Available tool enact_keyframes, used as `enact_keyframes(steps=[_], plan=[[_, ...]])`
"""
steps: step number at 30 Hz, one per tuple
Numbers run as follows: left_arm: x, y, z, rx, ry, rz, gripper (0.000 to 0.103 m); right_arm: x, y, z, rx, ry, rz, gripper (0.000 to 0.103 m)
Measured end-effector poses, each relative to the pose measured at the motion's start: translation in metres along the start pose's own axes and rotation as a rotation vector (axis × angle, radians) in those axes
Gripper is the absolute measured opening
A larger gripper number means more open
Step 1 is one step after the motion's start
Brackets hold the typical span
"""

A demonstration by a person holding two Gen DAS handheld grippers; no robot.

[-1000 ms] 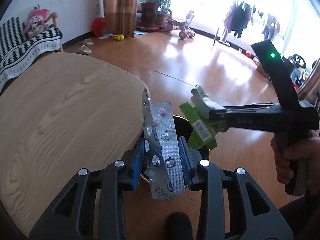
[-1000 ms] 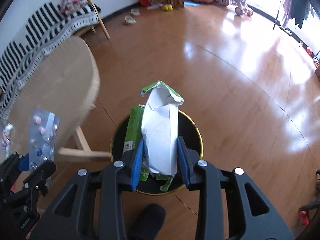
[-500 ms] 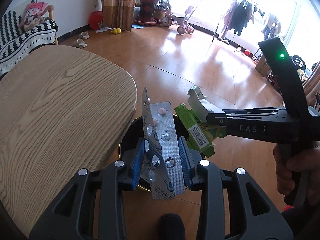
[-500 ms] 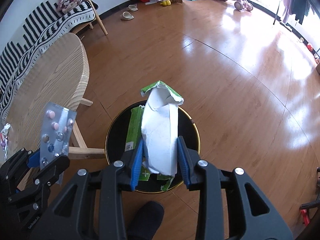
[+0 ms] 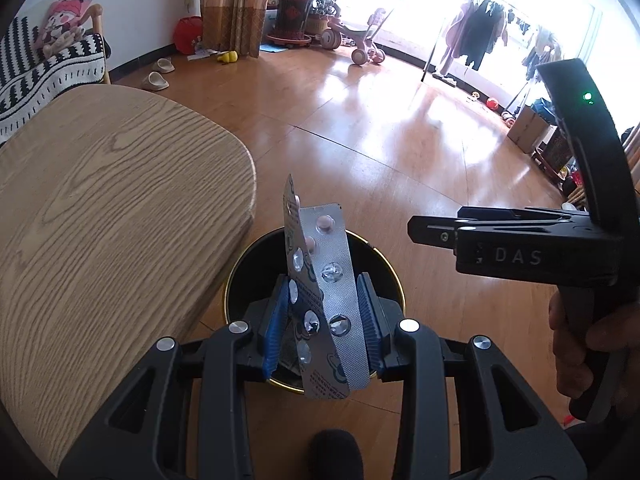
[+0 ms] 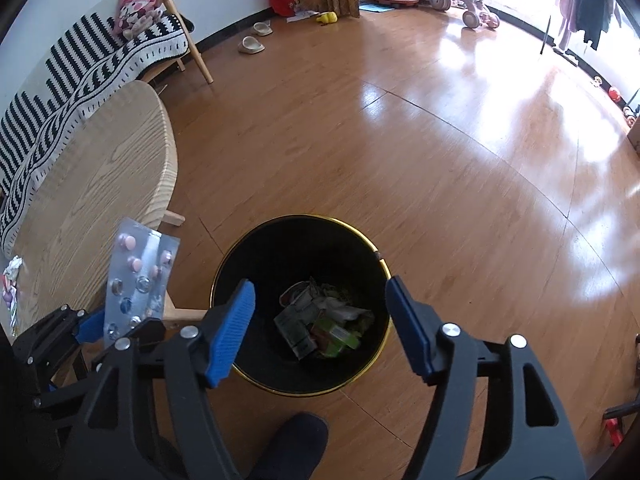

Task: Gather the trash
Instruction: 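Open the left tool over the bin to drop the pill blister, then move both tools back over the table toward the remaining trash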

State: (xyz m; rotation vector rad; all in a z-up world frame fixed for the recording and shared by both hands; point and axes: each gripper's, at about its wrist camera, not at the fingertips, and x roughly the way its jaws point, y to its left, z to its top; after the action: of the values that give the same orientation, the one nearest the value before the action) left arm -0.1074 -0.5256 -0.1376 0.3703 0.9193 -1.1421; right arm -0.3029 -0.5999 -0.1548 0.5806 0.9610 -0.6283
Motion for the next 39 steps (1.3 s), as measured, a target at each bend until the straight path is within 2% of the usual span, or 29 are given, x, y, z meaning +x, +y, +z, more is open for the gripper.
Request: enact_keyframes(steps=[4, 6, 9, 13, 18, 23, 27, 28, 33, 36, 39], plan=[[0.006, -0.003, 0.002, 0.008, -0.002, -0.02, 0.038, -0.007, -0.007, 0.001, 0.025, -0.021, -0.01, 0.071], [0.006, -0.003, 0.004, 0.008, -0.015, -0.035, 0.057, -0.01, -0.01, 0.002, 0.038, -0.033, -0.012, 0.071], [-0.001, -0.001, 0.006, 0.006, -0.043, -0.032, 0.078, -0.017, -0.007, 0.004, 0.044, -0.049, -0.005, 0.072], [-0.017, 0.011, 0.006, -0.013, -0.059, -0.027, 0.083, -0.028, 0.013, 0.01, 0.027, -0.077, 0.01, 0.074], [-0.066, 0.044, 0.003, -0.042, -0.101, 0.026, 0.087, -0.044, 0.063, 0.013, -0.038, -0.121, 0.054, 0.076], [-0.14, 0.119, -0.014, -0.121, -0.168, 0.172, 0.089, -0.056, 0.145, 0.01, -0.169, -0.138, 0.141, 0.078], [-0.199, 0.192, -0.043, -0.226, -0.198, 0.311, 0.09, -0.06, 0.223, -0.003, -0.292, -0.125, 0.227, 0.078], [-0.217, 0.217, -0.058, -0.259, -0.197, 0.357, 0.09, -0.062, 0.243, -0.008, -0.329, -0.121, 0.25, 0.078], [-0.269, 0.296, -0.116, -0.316, -0.144, 0.523, 0.09, -0.068, 0.35, -0.053, -0.57, -0.051, 0.415, 0.078], [-0.288, 0.326, -0.142, -0.35, -0.112, 0.546, 0.09, -0.074, 0.406, -0.092, -0.789, -0.018, 0.481, 0.078], [-0.298, 0.353, -0.168, -0.376, -0.089, 0.536, 0.09, -0.071, 0.446, -0.13, -0.969, 0.012, 0.48, 0.078]])
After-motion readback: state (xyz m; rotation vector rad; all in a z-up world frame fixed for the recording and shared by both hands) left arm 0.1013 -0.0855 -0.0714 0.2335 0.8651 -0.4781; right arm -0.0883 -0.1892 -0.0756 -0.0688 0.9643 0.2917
